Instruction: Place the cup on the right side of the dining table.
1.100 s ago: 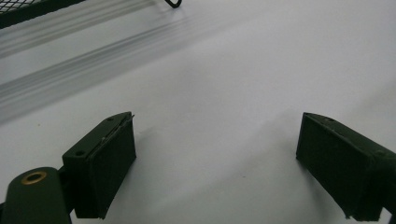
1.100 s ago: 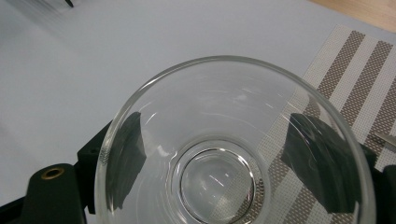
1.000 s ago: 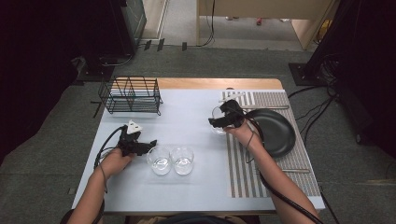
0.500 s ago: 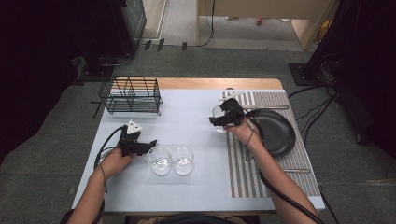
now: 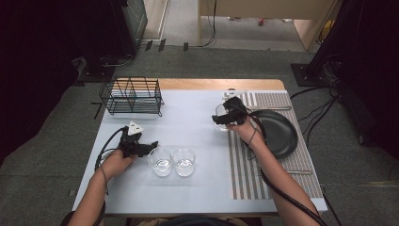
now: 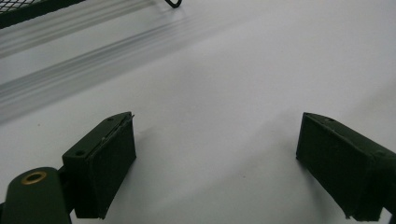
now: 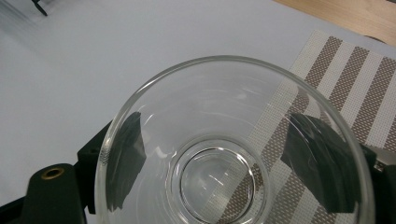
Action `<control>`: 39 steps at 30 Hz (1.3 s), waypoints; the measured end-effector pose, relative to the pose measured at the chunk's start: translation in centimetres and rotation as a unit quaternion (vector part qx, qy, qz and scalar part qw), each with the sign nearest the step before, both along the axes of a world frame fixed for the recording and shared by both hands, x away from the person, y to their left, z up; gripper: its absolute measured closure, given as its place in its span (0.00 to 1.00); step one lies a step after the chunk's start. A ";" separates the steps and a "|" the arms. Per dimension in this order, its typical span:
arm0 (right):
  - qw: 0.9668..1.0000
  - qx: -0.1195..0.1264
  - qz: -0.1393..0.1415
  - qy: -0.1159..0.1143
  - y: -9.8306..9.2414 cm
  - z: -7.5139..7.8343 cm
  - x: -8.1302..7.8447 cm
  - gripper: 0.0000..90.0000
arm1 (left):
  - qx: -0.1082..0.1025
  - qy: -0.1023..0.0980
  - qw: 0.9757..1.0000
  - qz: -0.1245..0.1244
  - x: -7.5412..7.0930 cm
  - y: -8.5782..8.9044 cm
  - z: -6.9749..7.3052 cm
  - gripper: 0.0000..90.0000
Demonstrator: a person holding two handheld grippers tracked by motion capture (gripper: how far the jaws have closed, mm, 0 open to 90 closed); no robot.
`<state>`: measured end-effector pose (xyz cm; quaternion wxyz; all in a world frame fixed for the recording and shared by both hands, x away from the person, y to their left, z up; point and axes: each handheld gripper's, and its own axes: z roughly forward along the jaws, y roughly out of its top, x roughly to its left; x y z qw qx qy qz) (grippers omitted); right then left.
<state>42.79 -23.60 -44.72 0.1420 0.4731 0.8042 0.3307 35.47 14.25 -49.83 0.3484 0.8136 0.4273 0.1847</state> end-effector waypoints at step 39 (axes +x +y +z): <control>1.000 0.000 -0.027 -0.005 -1.7 0.4 1.8 0.21 | 0.000 0.000 1.000 0.000 0.0 0.0 0.0 0.13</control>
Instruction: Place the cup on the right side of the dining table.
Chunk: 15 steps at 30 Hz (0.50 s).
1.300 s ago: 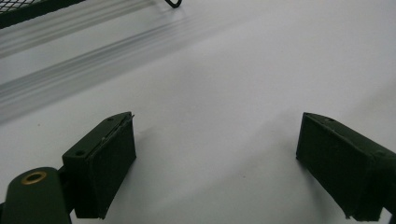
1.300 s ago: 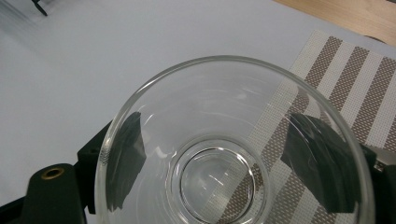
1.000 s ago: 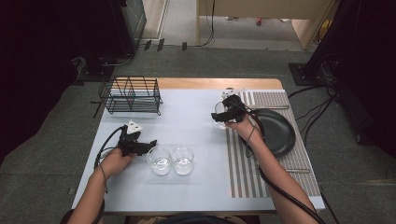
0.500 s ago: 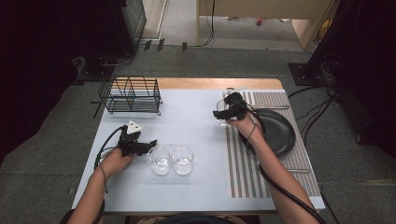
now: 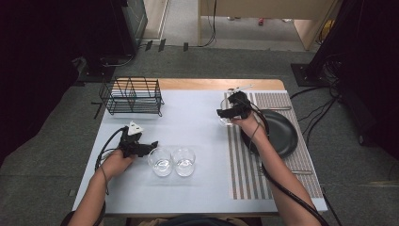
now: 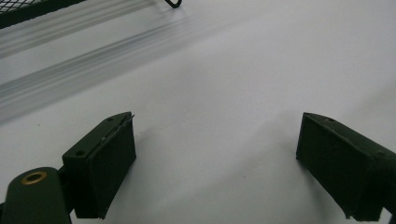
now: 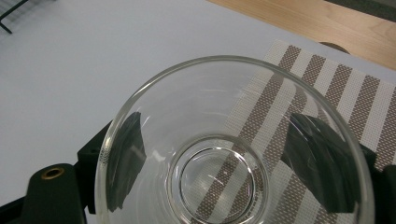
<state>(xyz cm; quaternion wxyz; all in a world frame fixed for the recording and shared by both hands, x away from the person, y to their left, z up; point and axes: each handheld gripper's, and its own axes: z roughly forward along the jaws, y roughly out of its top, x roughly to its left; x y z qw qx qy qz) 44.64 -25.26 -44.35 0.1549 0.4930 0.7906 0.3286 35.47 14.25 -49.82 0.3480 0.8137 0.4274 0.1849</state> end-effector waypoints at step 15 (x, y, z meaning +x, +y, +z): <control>1.000 -0.004 -0.016 -0.004 -0.9 -0.4 0.6 0.21 | -0.001 0.000 1.000 0.000 0.0 0.0 0.0 0.13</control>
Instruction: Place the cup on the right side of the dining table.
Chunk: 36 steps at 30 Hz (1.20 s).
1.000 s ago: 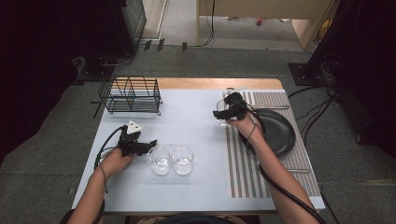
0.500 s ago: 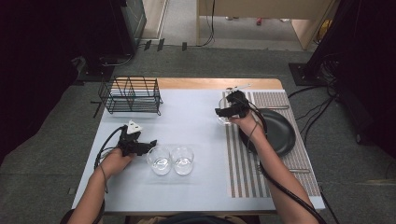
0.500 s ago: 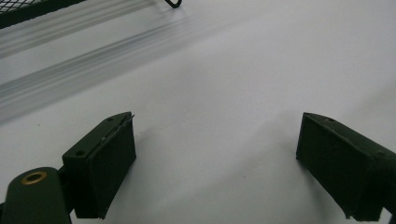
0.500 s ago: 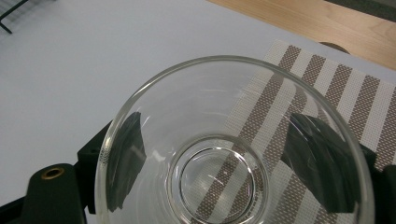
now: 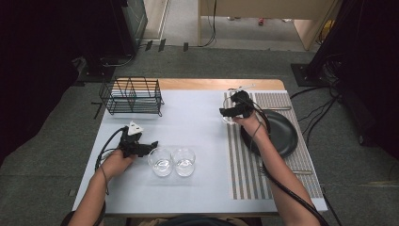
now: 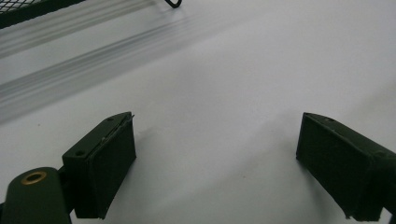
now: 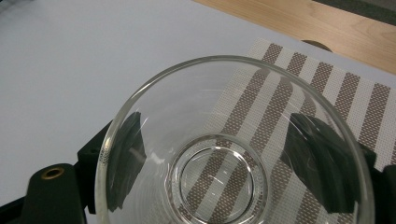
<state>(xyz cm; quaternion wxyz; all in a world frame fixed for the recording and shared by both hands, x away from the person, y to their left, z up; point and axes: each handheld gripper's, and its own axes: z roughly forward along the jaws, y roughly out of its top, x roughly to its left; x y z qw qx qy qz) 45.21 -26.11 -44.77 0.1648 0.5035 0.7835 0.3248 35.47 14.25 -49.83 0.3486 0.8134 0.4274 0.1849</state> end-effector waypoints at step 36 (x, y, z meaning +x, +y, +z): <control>1.000 0.001 -0.027 0.001 -1.4 -0.7 0.7 0.21 | 0.000 0.000 1.000 0.000 0.0 0.0 0.0 0.13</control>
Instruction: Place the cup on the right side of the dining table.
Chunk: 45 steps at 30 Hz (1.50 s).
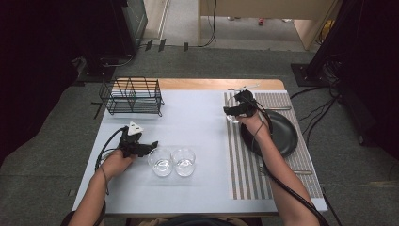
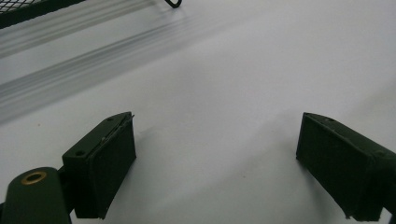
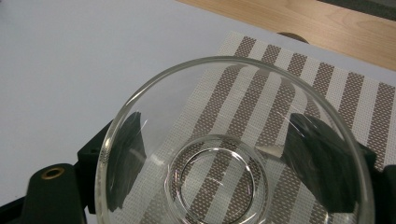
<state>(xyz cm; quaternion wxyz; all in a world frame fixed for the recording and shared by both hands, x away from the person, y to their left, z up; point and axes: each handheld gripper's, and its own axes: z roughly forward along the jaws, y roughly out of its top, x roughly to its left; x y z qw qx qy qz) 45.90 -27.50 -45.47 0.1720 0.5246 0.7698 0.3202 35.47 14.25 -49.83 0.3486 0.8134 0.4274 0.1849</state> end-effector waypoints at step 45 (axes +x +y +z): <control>1.000 0.008 0.010 0.001 0.2 -0.1 0.0 0.01 | 0.000 0.000 1.000 0.000 0.0 0.0 0.0 0.13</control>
